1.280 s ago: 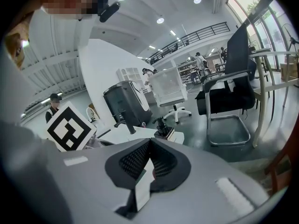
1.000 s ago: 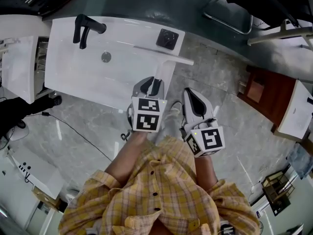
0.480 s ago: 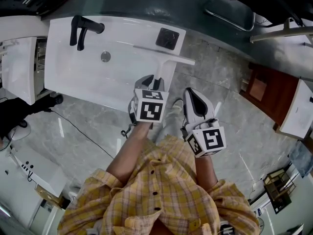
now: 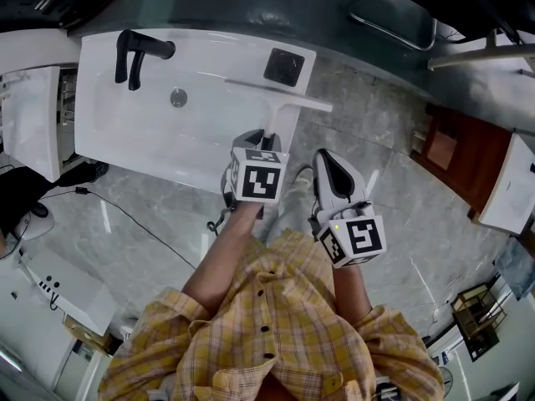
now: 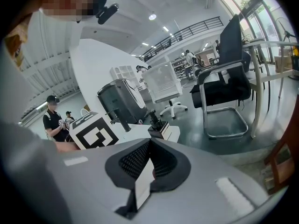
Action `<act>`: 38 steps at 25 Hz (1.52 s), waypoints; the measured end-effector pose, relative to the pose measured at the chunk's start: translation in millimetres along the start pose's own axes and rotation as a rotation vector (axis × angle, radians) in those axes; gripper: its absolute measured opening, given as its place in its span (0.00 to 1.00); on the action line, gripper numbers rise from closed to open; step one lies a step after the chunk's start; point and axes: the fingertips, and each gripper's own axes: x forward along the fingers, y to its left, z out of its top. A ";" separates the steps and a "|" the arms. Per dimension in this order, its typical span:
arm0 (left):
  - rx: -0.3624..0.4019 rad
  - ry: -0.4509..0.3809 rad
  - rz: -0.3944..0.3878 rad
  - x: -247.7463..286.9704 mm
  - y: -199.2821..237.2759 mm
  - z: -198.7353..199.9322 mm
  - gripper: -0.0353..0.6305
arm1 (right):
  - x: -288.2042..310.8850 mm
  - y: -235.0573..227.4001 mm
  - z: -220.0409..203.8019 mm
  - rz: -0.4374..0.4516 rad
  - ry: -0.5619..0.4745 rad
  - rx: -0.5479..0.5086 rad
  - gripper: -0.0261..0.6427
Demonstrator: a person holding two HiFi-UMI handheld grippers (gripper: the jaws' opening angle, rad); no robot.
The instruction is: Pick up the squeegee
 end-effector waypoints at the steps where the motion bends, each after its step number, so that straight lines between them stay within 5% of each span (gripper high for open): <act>1: -0.004 0.001 0.003 0.7 0.0 0.3 0.18 | -0.2 -0.5 -0.2 -0.002 0.000 0.001 0.04; 23: -0.025 -0.001 0.014 7.0 3.6 0.5 0.18 | -11.3 -6.8 -4.3 -0.031 0.002 0.033 0.04; 38: -0.027 -0.107 0.020 -29.2 -5.2 11.3 0.18 | -37.3 0.8 7.9 -0.006 -0.023 -0.003 0.04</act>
